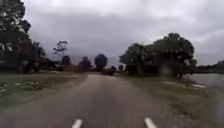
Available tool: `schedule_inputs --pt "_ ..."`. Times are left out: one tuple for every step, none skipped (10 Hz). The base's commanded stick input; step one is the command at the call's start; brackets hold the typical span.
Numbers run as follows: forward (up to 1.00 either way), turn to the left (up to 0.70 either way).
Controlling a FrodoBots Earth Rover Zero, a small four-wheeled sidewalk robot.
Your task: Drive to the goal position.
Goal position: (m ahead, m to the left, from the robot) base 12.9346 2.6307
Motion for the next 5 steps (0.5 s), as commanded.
schedule_inputs --pt "0.84 0.28" --pt "0.84 0.11" --pt "0.84 0.03" --pt "0.84 0.03" --pt "0.84 0.03"
